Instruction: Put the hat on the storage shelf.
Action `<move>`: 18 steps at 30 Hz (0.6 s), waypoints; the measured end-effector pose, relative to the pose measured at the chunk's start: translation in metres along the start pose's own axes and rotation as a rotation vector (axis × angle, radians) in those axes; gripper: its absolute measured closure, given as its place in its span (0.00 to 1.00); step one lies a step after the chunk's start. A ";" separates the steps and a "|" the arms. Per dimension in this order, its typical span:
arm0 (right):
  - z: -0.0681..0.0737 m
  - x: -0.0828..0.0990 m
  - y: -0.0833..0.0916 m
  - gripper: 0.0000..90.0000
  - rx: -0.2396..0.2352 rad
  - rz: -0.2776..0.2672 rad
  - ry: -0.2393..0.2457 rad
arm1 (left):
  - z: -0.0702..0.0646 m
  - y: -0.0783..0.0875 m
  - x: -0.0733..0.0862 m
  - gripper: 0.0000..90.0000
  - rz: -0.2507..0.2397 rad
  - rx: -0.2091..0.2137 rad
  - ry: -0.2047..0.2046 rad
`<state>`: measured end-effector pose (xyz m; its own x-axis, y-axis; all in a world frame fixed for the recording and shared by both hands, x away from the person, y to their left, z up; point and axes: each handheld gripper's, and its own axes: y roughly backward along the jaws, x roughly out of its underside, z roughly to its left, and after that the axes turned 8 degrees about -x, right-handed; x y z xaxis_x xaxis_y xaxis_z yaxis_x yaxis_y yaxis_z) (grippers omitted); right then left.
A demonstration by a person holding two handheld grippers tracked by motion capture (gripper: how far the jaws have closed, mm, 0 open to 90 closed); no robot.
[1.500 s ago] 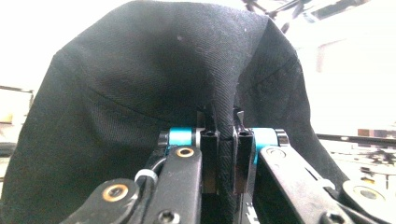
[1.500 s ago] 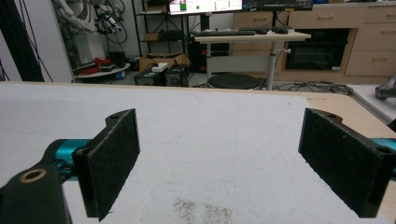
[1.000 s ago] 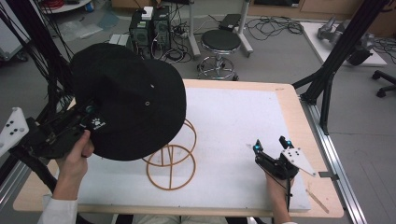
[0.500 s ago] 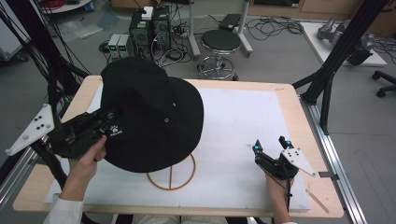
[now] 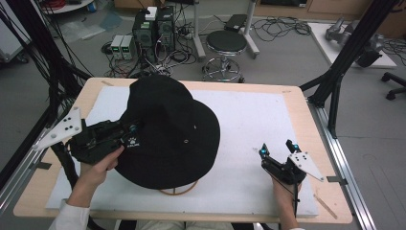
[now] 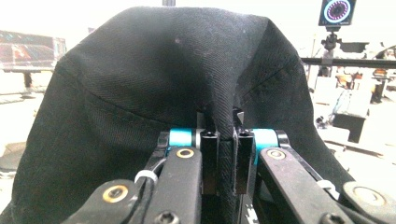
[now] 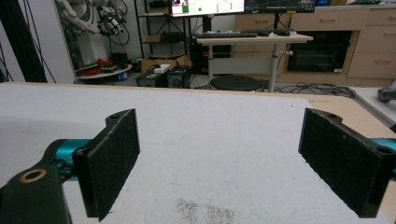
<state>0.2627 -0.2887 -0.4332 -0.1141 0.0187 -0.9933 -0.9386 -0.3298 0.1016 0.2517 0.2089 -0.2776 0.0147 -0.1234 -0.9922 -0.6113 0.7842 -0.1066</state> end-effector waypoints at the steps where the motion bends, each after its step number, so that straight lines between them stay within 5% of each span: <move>1: 0.000 0.000 0.000 0.13 0.000 0.000 0.001 | 0.000 0.000 0.001 0.95 0.005 0.003 0.003; 18: 0.001 0.000 0.000 0.13 0.006 -0.003 -0.010 | 0.001 -0.009 0.008 0.94 0.103 0.052 0.024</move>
<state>0.2621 -0.2882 -0.4330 -0.1148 0.0291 -0.9930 -0.9407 -0.3244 0.0992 0.2584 0.2014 -0.2842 -0.0656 -0.0551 -0.9963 -0.5664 0.8241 -0.0083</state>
